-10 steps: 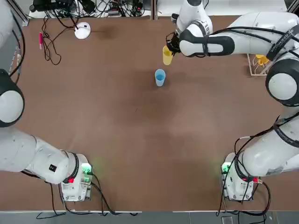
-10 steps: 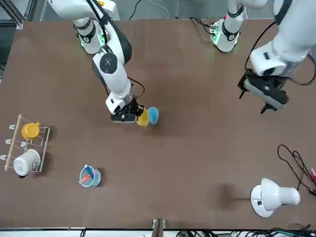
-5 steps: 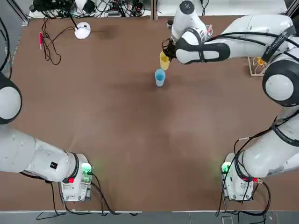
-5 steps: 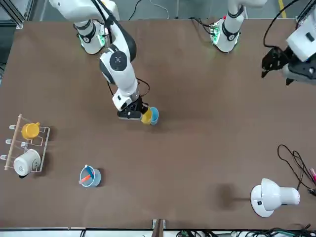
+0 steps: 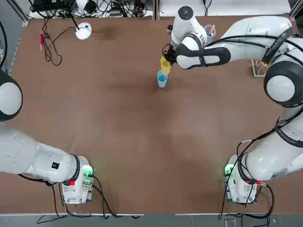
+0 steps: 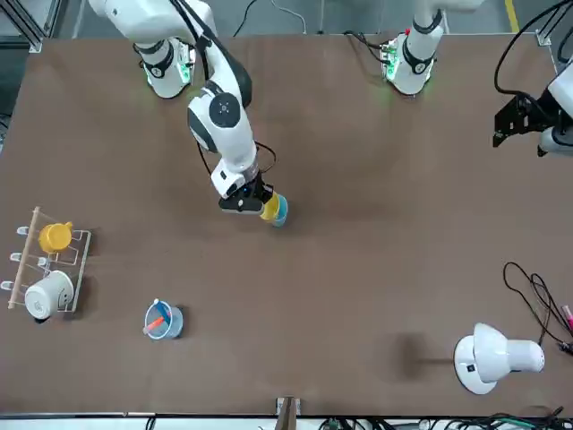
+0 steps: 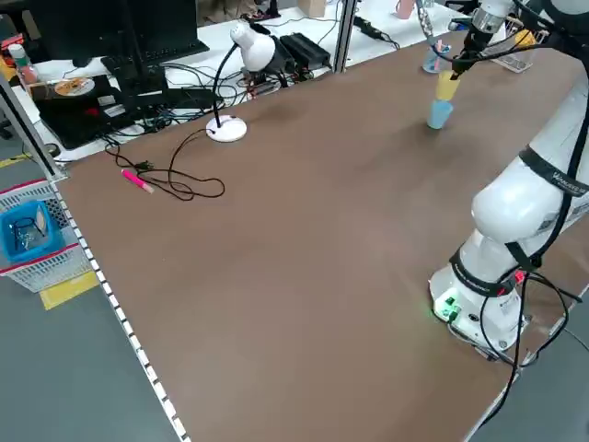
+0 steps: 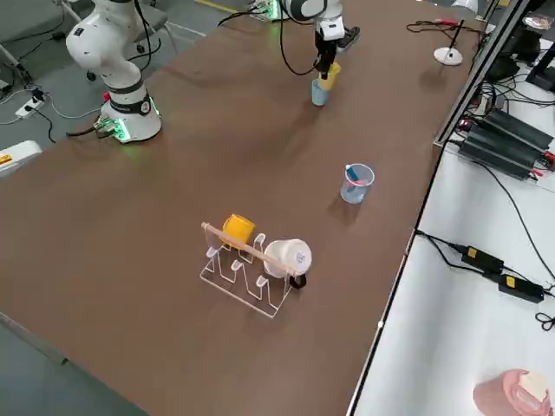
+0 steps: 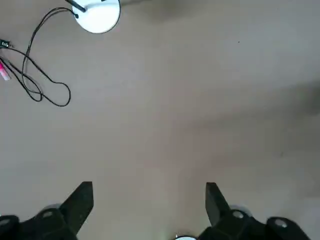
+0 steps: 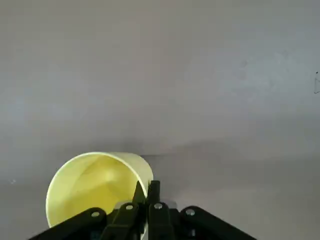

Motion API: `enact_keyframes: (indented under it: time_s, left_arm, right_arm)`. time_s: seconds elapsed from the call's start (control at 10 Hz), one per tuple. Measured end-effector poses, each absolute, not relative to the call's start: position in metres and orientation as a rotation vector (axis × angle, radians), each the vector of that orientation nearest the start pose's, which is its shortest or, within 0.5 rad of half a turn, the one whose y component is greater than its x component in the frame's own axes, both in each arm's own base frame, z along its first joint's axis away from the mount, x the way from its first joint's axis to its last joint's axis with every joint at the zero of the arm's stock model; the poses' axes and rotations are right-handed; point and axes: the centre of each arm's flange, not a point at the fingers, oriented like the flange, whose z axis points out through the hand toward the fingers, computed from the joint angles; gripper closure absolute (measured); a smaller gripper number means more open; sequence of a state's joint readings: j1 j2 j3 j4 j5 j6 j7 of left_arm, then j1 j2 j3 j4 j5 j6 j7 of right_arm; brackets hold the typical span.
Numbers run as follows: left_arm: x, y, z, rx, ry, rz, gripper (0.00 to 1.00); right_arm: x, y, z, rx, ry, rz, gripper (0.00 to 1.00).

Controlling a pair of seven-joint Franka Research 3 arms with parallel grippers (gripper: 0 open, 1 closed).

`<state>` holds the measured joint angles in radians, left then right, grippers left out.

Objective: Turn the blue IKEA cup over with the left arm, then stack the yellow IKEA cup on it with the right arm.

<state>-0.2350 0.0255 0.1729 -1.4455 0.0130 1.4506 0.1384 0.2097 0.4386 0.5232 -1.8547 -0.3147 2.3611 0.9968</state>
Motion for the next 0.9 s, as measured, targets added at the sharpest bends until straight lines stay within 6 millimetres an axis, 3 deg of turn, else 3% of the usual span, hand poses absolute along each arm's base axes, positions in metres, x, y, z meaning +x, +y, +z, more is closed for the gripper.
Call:
enact_keyframes:
  time_s: [0.3, 0.8, 0.9]
  left_arm:
    - [0.551, -0.017, 0.665, -3.115, 0.229, 0.008, 0.01]
    - [0.566, -0.014, 0.645, -3.106, 0.206, 0.06, 0.01]
    - [0.566, -0.01, 0.646, -3.106, 0.195, 0.057, 0.01]
  right_arm:
    - [0.501, 0.413, 0.306, -3.064, 0.205, -0.177, 0.95]
    - [0.503, 0.415, 0.308, -3.052, 0.231, -0.183, 0.96]
    - [0.504, 0.416, 0.309, -3.049, 0.245, -0.184, 0.91]
